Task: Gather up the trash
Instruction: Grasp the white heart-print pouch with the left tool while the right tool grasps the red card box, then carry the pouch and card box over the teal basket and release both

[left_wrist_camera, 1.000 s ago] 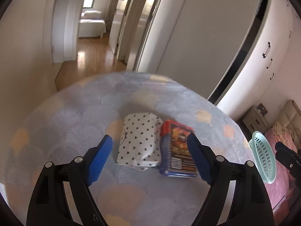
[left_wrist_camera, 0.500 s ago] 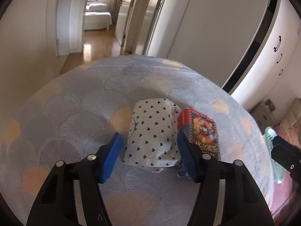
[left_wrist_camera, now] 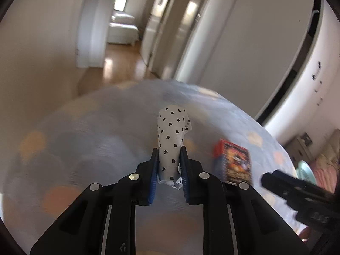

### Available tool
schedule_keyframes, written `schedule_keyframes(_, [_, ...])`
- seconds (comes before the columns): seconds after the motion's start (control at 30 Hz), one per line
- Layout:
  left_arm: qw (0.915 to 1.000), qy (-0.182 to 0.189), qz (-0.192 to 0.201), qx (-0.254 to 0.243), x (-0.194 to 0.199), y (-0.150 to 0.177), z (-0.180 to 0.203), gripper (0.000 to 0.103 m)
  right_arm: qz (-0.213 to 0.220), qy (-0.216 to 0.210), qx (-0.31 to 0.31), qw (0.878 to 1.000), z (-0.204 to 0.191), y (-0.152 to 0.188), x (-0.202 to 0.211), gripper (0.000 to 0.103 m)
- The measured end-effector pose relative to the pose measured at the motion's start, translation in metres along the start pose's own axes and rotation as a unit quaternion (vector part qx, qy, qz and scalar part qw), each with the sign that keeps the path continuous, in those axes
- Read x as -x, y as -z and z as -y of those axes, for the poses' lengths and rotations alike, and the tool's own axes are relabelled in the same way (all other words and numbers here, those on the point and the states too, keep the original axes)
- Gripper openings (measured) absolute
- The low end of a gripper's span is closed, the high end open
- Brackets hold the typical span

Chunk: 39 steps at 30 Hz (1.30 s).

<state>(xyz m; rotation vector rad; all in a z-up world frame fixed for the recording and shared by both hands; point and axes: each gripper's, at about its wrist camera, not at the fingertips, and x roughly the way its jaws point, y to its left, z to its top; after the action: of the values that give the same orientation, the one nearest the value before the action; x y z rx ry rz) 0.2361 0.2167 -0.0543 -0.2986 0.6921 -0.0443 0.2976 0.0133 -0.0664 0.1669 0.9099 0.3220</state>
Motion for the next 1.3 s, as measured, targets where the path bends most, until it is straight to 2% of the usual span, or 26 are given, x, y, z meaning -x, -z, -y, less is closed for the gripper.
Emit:
schedule_keyframes(0.07, [0.9995, -0.027, 0.015, -0.002, 0.005, -0.001, -0.005, 0.018, -0.004, -0.014, -0.011, 1.000, -0.007, -0.002, -0.011, 0.056])
schedule_keyframes(0.1, [0.9993, -0.033, 0.018, -0.001, 0.005, -0.002, -0.007, 0.018, -0.003, -0.012, -0.015, 1.000, -0.009, -0.002, -0.015, 0.062])
schedule_keyframes(0.13, [0.9993, -0.033, 0.019, 0.004, 0.006, -0.003, -0.009, 0.018, 0.001, -0.002, -0.018, 1.000, -0.014, -0.003, -0.019, 0.068])
schedule_keyframes(0.17, [0.9994, -0.028, 0.019, 0.010, 0.006, -0.004, -0.011, 0.018, 0.003, 0.006, -0.017, 1.000, -0.017, -0.003, -0.022, 0.070])
schedule_keyframes(0.37, [0.9990, -0.021, 0.022, 0.033, 0.006, -0.006, -0.021, 0.018, 0.002, 0.026, -0.019, 0.999, -0.027, -0.002, -0.039, 0.070])
schedule_keyframes(0.67, [0.9988, -0.013, 0.017, 0.043, 0.004, -0.008, -0.027, 0.018, 0.000, 0.071, 0.029, 0.997, -0.042, 0.003, -0.042, 0.070])
schedule_keyframes(0.8, [0.9989, -0.013, 0.017, 0.043, 0.004, -0.008, -0.028, 0.018, 0.001, 0.079, 0.039, 0.996, -0.045, 0.006, -0.043, 0.065])
schedule_keyframes(0.87, [0.9990, -0.012, 0.019, 0.039, 0.006, -0.008, -0.027, 0.018, 0.003, 0.078, 0.044, 0.996, -0.043, 0.011, -0.038, 0.063])
schedule_keyframes(0.97, [0.9993, -0.018, 0.024, 0.023, 0.008, -0.007, -0.019, 0.018, 0.019, 0.052, 0.039, 0.998, -0.033, 0.015, -0.027, 0.062])
schedule_keyframes(1.03, [0.9991, -0.021, 0.035, 0.009, 0.009, -0.008, -0.012, 0.018, 0.041, 0.062, 0.047, 0.996, -0.027, 0.021, -0.012, 0.062])
schedule_keyframes(1.23, [0.9994, 0.013, 0.030, -0.015, 0.008, -0.009, 0.018, 0.018, 0.063, 0.069, 0.032, 0.995, 0.006, 0.037, 0.035, 0.061])
schedule_keyframes(1.3, [0.9990, 0.026, 0.024, -0.028, 0.011, -0.009, 0.035, 0.018, 0.080, 0.084, 0.031, 0.993, 0.018, 0.040, 0.055, 0.061])
